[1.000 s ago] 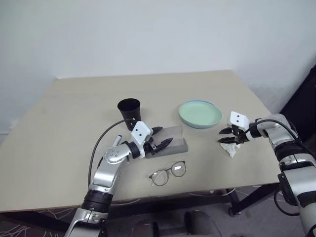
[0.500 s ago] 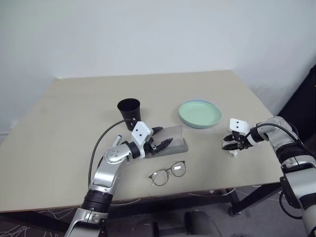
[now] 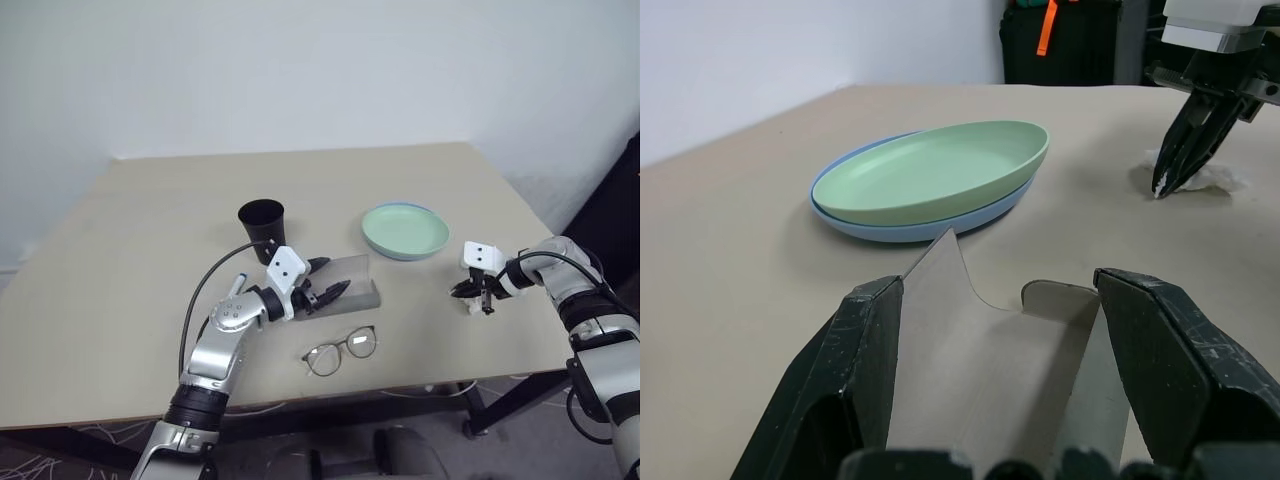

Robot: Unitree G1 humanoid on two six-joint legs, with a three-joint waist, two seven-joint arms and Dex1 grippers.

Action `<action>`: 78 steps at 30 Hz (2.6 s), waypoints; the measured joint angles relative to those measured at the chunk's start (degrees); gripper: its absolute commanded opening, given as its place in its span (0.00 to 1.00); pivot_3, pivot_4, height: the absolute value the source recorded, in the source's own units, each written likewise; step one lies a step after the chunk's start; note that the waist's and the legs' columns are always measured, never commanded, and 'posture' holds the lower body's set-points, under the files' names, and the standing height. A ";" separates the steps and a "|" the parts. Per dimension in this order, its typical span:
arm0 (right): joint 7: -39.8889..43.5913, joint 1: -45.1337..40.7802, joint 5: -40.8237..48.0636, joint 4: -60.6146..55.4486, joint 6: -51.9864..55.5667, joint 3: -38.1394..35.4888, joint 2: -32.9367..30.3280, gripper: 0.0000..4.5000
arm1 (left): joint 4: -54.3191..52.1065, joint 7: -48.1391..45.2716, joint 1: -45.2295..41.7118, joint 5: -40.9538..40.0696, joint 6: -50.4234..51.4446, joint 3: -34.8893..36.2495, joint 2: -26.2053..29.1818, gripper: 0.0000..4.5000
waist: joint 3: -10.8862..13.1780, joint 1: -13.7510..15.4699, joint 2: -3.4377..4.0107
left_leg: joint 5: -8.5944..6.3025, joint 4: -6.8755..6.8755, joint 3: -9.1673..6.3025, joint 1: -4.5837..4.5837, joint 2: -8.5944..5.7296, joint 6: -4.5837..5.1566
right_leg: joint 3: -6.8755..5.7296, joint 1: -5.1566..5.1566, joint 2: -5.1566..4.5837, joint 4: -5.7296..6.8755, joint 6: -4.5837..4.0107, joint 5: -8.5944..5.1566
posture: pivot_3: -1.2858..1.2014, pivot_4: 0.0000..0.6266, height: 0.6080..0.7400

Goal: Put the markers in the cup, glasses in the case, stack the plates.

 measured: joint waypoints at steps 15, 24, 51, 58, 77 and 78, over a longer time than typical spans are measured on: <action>-15.48 -10.97 6.89 4.36 -1.17 -9.76 6.67 0.01 | 0.21 -0.02 -0.02 0.06 -0.17 -0.24 0.09 0.72 | 0.00 0.02 0.01 | -0.02 -0.01 0.01 -0.06 0.01 -0.02 | -0.01 -0.03 -0.01 -0.03 0.00 0.00 | 0.52 0.00 0.94; -28.93 -13.12 3.49 13.38 -2.96 -8.53 11.59 0.01 | 0.57 -0.01 -0.17 0.06 -0.54 -0.58 -0.04 0.72 | 0.00 -0.03 0.03 | 0.01 -0.07 0.01 -0.04 0.01 0.00 | 0.00 -0.03 0.01 -0.02 0.00 0.00 | 0.52 0.00 0.94; -22.74 -13.54 5.23 13.94 -6.43 -11.95 14.09 0.52 | 0.60 0.17 -0.19 0.02 -0.61 -0.59 0.44 0.72 | -0.01 -0.06 0.04 | 0.01 -0.07 -0.05 -0.04 0.01 0.01 | 0.01 -0.01 0.03 -0.02 0.01 0.01 | 0.52 0.00 0.94; -15.32 -10.31 6.49 8.83 -8.89 -11.93 12.34 0.52 | -0.55 -6.78 -1.93 -4.69 4.16 -0.40 4.33 0.72 | -0.01 -0.06 0.04 | 0.01 -0.06 -0.04 -0.03 0.01 0.01 | 0.00 -0.01 0.03 0.00 0.00 0.01 | 0.52 0.00 0.94; 10.09 0.92 15.89 -4.68 -3.60 -11.39 11.75 0.53 | -3.96 -25.26 -6.24 -8.16 15.61 -5.78 18.05 0.99 | 0.01 0.02 0.07 | 0.00 -0.07 -0.09 -0.03 -0.01 0.00 | 0.00 -0.01 0.03 0.00 0.01 0.00 | 0.52 0.00 0.94; 11.07 1.87 16.05 -5.24 -3.07 -11.10 11.75 0.53 | -3.95 -25.31 -6.45 -7.73 15.66 -6.21 17.72 0.99 | 0.01 0.02 0.07 | 0.00 -0.07 -0.09 -0.03 0.00 0.00 | -0.01 -0.01 0.04 0.01 0.00 0.00 | 0.52 0.00 0.94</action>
